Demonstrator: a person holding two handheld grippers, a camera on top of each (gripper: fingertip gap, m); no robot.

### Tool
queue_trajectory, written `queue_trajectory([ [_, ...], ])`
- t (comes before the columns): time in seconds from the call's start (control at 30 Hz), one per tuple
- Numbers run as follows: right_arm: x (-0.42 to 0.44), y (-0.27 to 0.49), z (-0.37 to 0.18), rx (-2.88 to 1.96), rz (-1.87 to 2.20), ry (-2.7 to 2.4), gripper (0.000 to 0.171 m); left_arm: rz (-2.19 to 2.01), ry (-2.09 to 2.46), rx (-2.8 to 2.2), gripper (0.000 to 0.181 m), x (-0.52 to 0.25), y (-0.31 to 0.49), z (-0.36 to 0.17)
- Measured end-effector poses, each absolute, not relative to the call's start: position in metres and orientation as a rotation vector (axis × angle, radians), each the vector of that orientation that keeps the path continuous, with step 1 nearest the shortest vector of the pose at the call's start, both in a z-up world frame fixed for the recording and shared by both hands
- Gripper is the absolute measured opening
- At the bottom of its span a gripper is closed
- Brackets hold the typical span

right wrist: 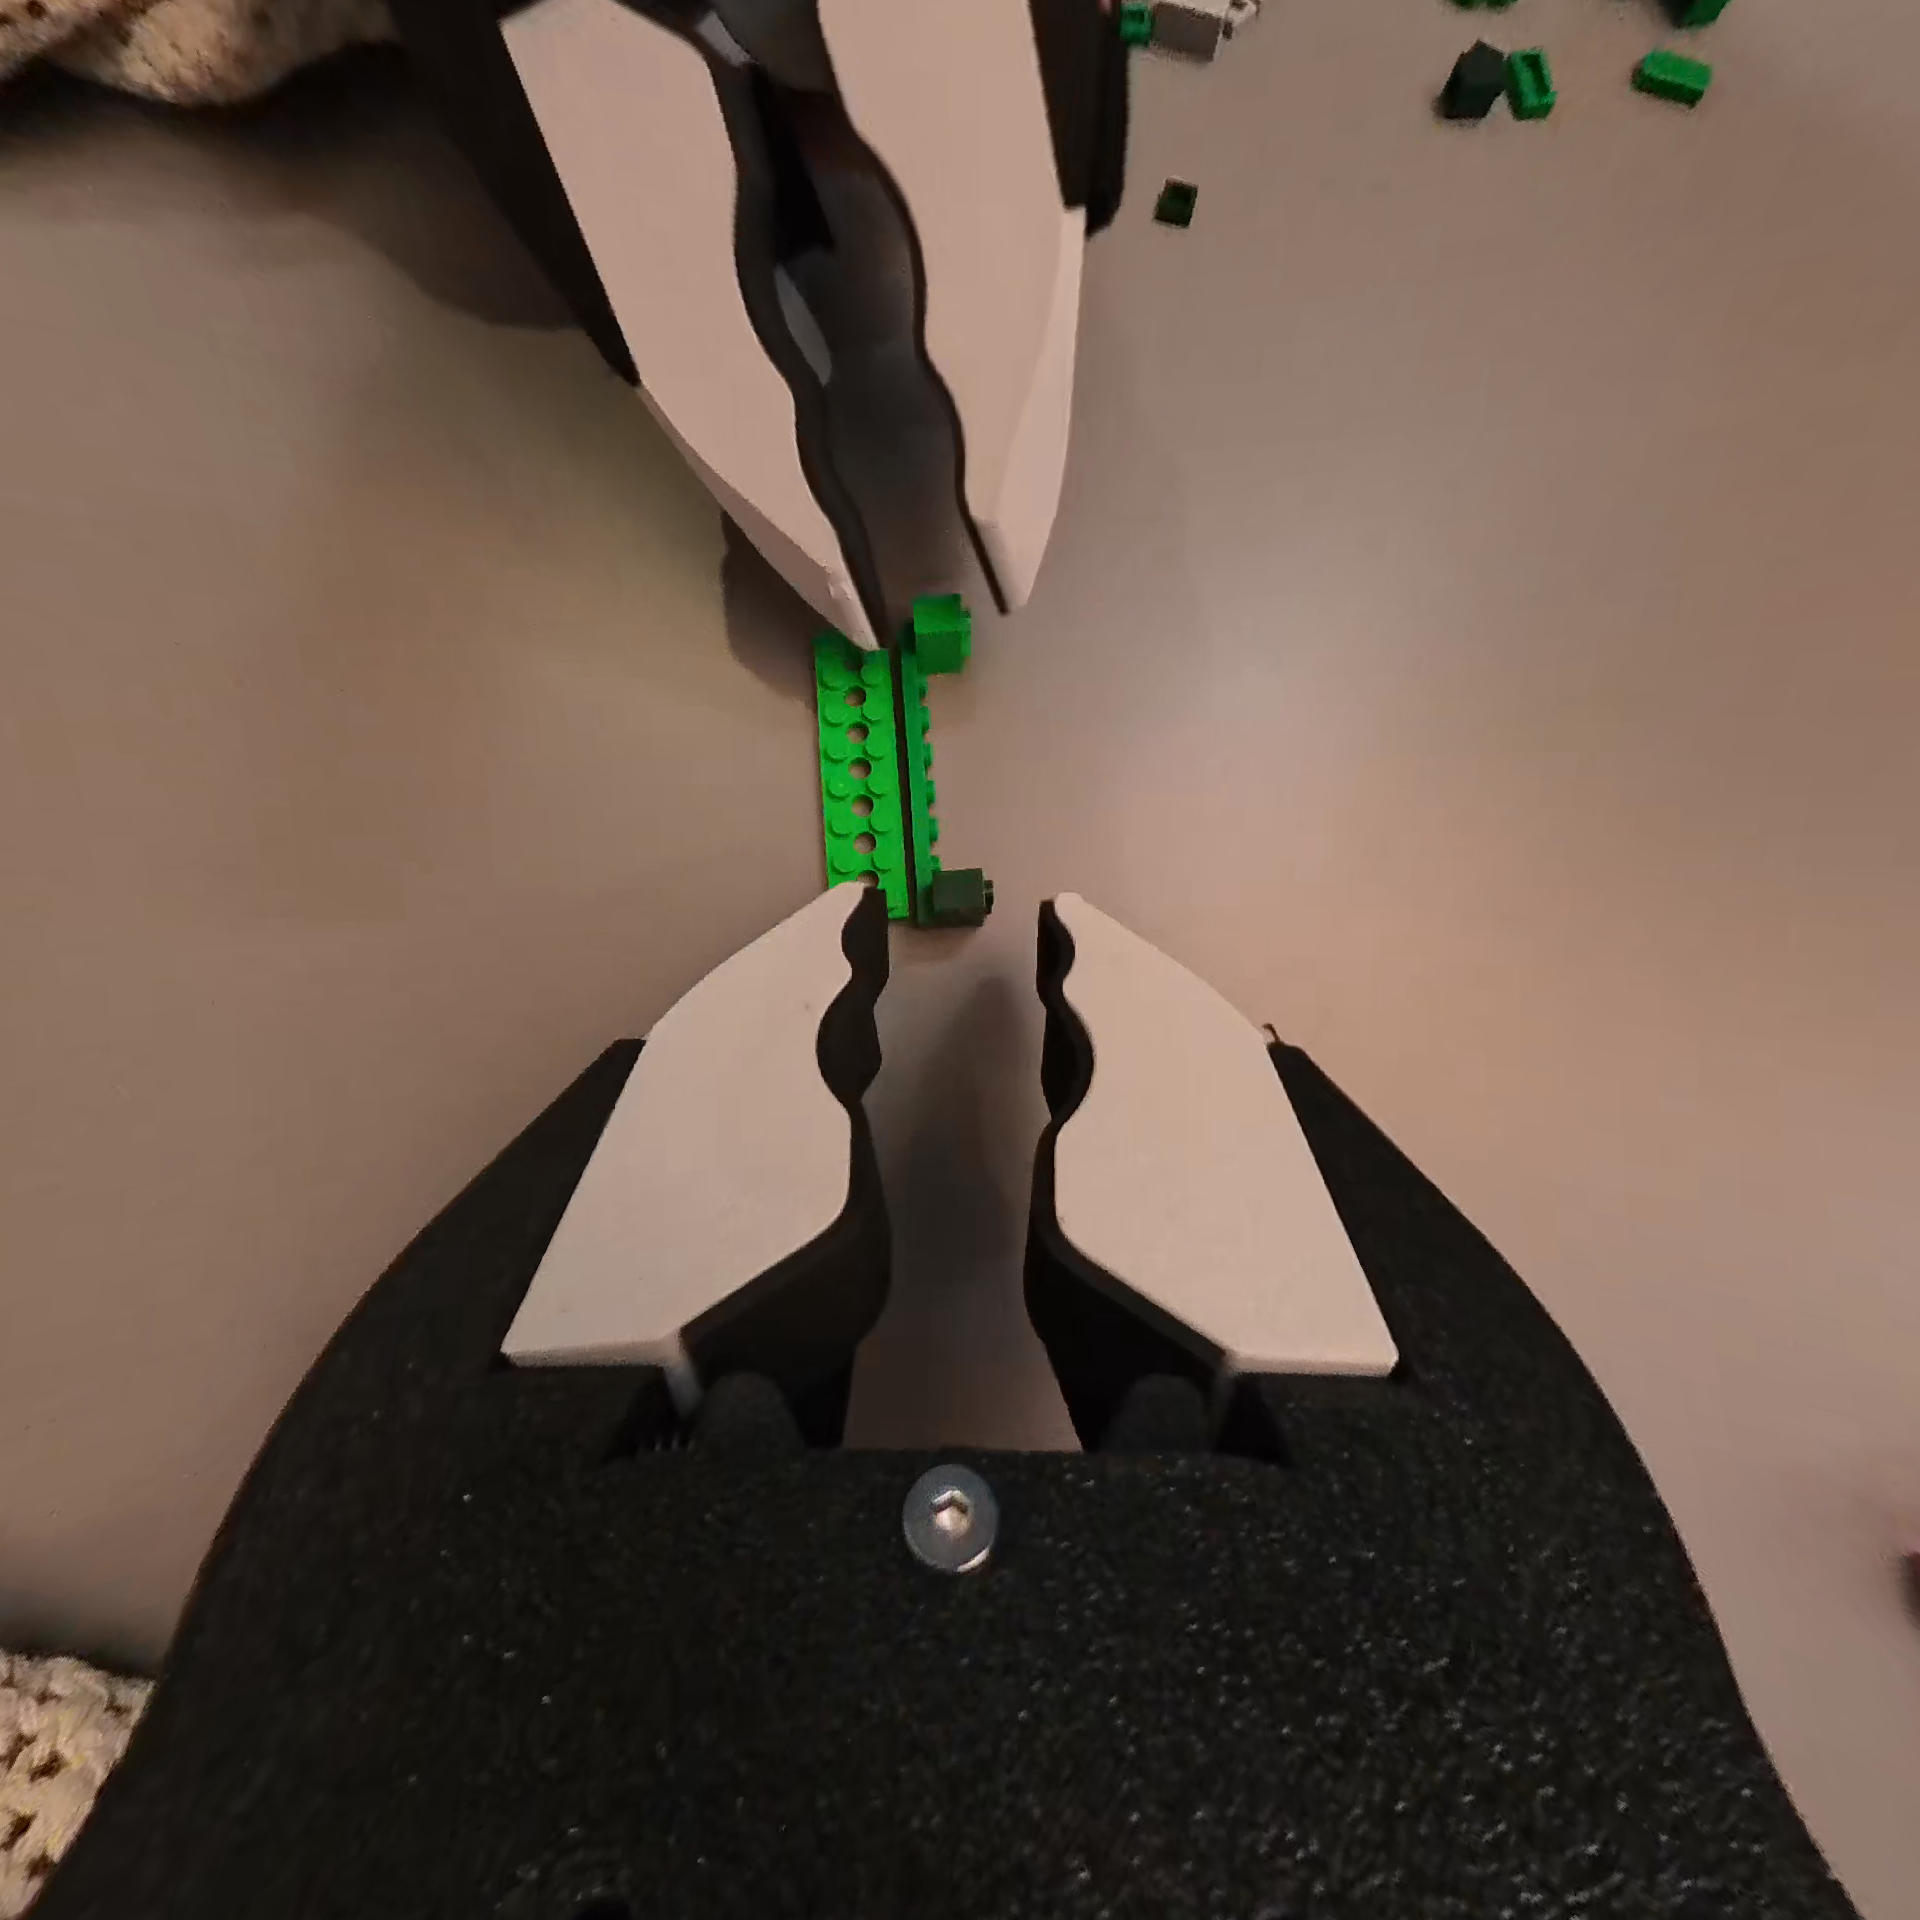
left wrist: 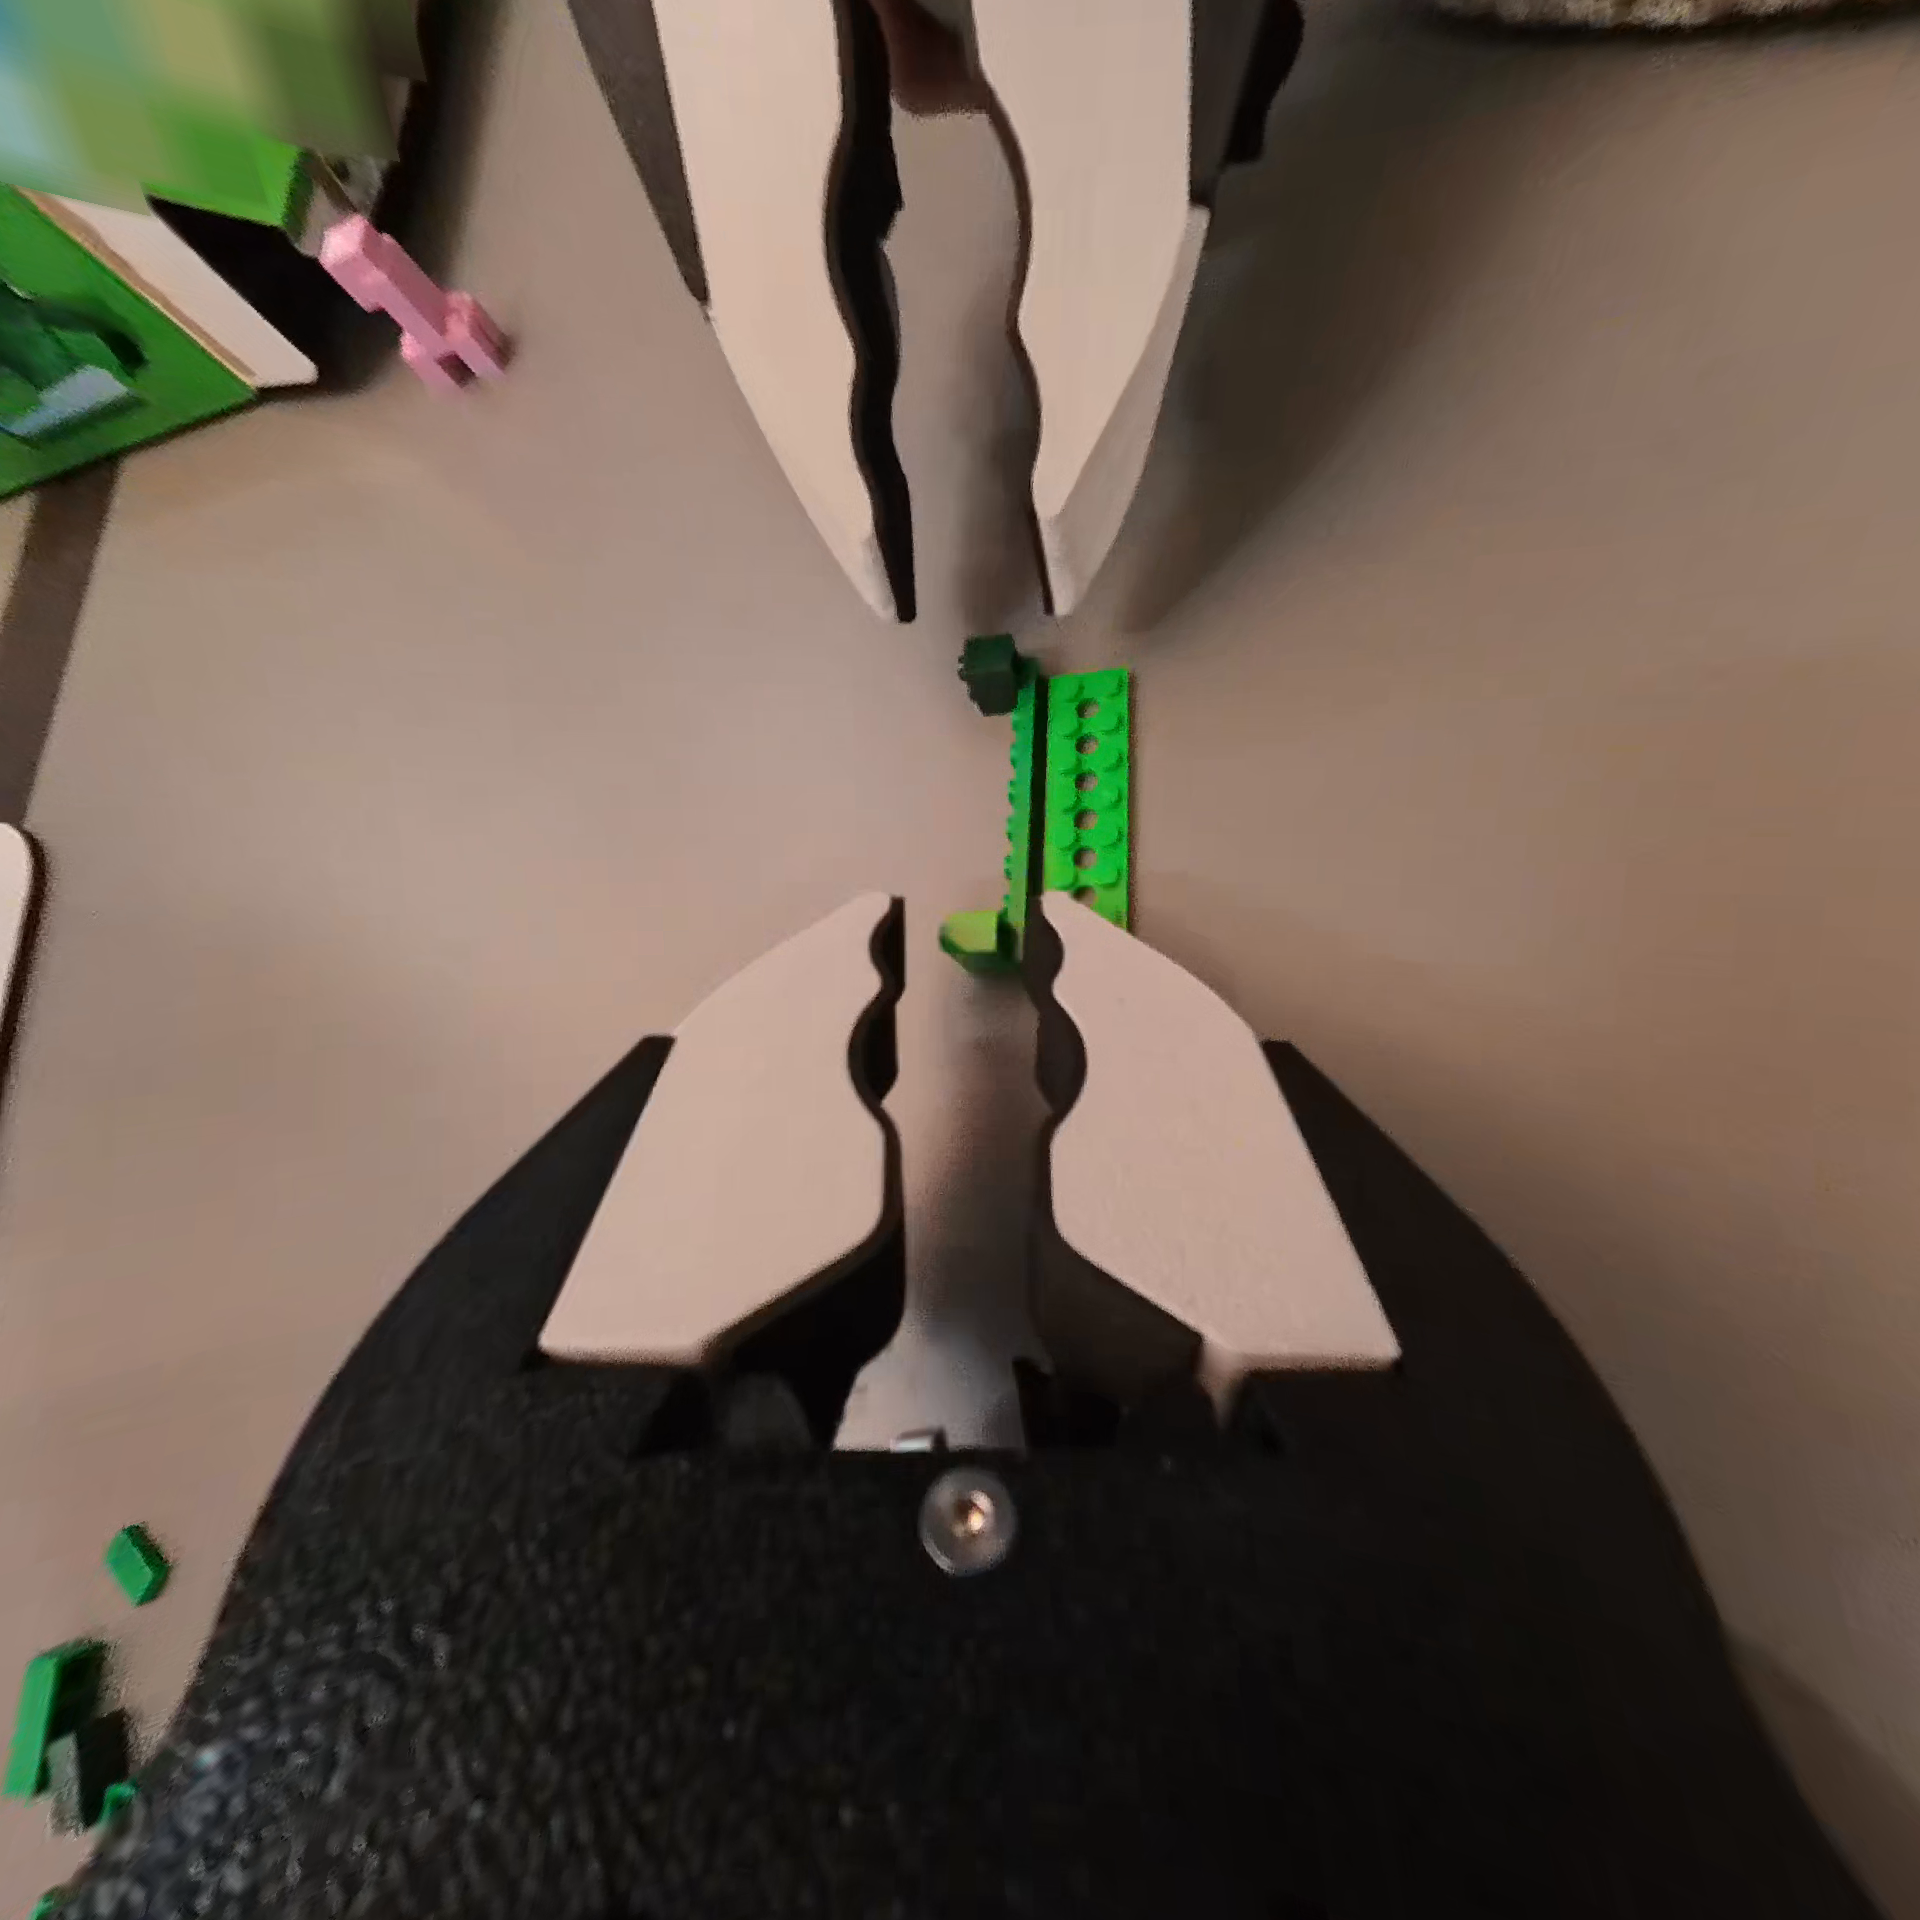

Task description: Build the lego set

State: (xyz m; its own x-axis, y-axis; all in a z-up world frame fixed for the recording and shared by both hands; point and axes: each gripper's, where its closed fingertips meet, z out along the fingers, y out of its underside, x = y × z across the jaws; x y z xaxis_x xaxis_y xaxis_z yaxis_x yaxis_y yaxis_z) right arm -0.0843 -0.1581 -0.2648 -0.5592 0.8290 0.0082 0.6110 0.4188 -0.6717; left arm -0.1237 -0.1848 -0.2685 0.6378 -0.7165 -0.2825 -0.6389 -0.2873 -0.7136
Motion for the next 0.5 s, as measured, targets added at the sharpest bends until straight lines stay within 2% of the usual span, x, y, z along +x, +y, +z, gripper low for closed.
queue_trajectory([
  [0.3,-0.09,-0.163,-0.271,-1.43,1.148,-2.292,0.028,0.077,1.173,-1.917,0.014,-0.127,-0.186,-0.27],
  [0.5,-0.092,-0.159,-0.277,-1.44,1.093,-2.297,0.02,0.265,1.246,-1.749,0.01,-0.125,-0.181,-0.26],
])
